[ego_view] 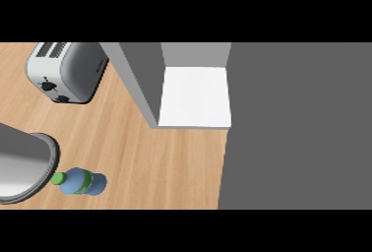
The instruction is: Pick up the bottled water, place it into the cabinet and close the cabinet
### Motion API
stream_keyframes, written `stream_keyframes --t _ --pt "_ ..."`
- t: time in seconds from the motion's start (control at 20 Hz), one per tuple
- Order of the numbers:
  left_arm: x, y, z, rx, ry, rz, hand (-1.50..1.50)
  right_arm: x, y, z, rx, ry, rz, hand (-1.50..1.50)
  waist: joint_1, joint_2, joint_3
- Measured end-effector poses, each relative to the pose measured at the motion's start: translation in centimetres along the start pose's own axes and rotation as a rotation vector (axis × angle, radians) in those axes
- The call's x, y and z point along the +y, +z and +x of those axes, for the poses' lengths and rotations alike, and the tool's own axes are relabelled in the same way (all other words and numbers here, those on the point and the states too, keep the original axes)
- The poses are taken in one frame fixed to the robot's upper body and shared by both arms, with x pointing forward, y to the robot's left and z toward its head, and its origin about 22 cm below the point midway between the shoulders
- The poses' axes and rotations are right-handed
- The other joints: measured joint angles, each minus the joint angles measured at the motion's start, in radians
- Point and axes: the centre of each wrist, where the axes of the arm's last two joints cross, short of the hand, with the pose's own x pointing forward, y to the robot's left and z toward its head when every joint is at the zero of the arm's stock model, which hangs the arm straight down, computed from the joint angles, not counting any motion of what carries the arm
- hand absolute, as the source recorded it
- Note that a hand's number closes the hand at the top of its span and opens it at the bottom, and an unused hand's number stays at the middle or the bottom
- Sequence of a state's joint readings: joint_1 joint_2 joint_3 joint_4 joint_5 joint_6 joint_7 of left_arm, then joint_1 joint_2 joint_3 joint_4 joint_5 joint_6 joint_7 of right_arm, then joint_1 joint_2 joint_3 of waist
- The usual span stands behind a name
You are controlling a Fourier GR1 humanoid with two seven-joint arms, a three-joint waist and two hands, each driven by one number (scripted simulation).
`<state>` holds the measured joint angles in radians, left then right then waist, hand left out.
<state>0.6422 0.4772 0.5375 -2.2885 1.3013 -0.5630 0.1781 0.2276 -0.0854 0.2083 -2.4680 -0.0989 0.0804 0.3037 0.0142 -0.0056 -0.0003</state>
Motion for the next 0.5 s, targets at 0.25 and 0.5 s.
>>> stream_keyframes --t 0.25,0.5 --pt "-0.2 1.3 1.2 0.024 -0.011 0.015 -1.50 0.5 -0.1 0.5 0.006 -0.007 0.003 -1.50 -0.004 0.001 0.000" --pt "-0.2 1.9 1.5 0.037 -0.018 0.023 -1.50 1.3 0.0 0.7 0.014 -0.036 0.003 -1.50 -0.009 0.001 0.000"
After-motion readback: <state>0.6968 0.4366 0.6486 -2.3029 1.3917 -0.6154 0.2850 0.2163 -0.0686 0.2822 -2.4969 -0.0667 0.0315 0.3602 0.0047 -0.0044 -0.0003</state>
